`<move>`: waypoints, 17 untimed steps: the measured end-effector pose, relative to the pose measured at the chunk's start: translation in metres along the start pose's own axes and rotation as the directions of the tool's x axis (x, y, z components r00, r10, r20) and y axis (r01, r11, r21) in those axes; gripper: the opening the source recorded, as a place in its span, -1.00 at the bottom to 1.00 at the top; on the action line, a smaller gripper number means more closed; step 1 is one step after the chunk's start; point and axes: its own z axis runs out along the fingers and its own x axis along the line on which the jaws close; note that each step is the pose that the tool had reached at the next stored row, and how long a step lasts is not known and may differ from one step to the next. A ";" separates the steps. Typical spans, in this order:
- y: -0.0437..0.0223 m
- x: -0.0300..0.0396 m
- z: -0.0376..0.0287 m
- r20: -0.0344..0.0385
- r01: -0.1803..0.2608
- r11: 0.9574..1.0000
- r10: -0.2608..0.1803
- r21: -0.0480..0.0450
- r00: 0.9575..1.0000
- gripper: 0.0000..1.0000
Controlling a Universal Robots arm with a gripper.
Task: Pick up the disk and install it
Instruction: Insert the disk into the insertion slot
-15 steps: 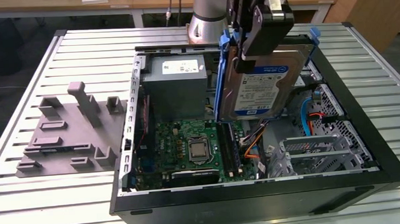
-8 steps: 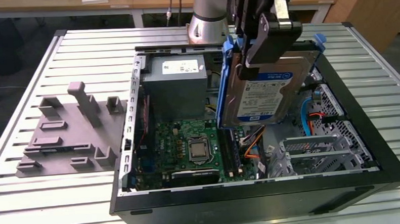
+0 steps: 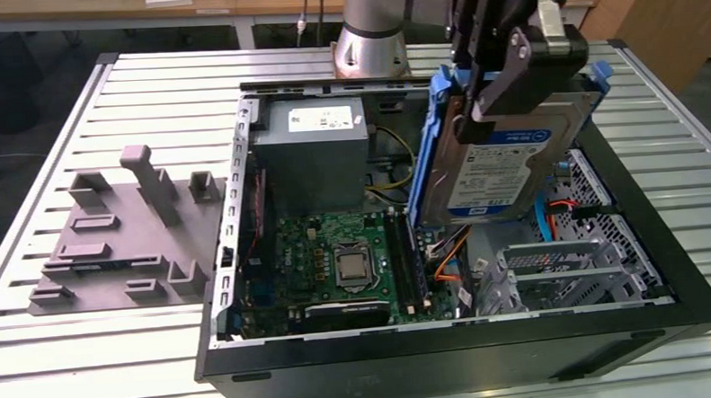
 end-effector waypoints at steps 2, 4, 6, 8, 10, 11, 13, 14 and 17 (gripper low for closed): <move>-0.0050 -0.0001 0.0002 0.000 0.000 1.000 0.000 0.000 1.000 -0.27; -0.0060 -0.0001 0.0006 0.000 0.000 1.000 0.000 0.000 1.000 -0.27; -0.0060 0.0001 0.0009 0.000 0.000 1.000 0.000 0.000 1.000 -0.27; -0.0062 0.0017 0.0015 0.000 0.000 1.000 0.000 0.000 1.000 -0.27; -0.0063 0.0049 0.0020 0.000 0.000 1.000 0.000 0.000 1.000 -0.27; -0.0063 0.0066 0.0022 0.000 0.000 1.000 0.000 0.000 1.000 -0.27; -0.0067 0.0096 0.0026 0.000 0.000 1.000 0.000 0.000 1.000 -0.27; -0.0072 0.0109 0.0028 0.000 0.000 1.000 0.000 0.000 1.000 -0.27; -0.0110 0.0132 0.0033 0.000 0.000 1.000 0.000 0.000 1.000 -0.27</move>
